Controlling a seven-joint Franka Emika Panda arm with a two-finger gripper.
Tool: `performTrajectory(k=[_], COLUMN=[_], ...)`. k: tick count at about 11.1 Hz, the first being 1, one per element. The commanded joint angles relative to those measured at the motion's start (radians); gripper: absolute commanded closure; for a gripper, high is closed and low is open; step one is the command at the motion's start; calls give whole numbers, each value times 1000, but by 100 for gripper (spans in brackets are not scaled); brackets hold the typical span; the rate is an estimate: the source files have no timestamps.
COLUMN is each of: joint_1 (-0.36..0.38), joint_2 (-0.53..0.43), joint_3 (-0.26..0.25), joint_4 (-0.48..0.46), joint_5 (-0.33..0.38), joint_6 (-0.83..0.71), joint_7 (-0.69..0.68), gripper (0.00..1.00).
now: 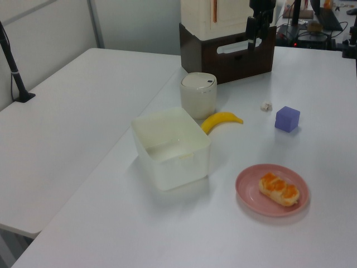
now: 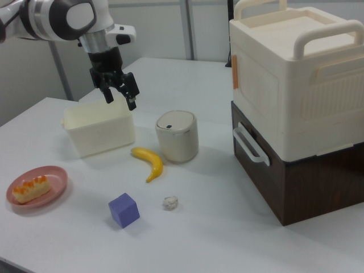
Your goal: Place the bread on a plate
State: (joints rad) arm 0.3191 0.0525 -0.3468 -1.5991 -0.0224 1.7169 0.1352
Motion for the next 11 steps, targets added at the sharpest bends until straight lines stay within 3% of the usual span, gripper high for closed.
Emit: performTrajectory(k=[1, 11], joint_1=[43, 43], joint_2=[-14, -13], joint_3=[-64, -64], joint_4=[25, 27], joint_5=[25, 27], joint_6=[-49, -100], joint_7=[-35, -77], gripper=[0, 0])
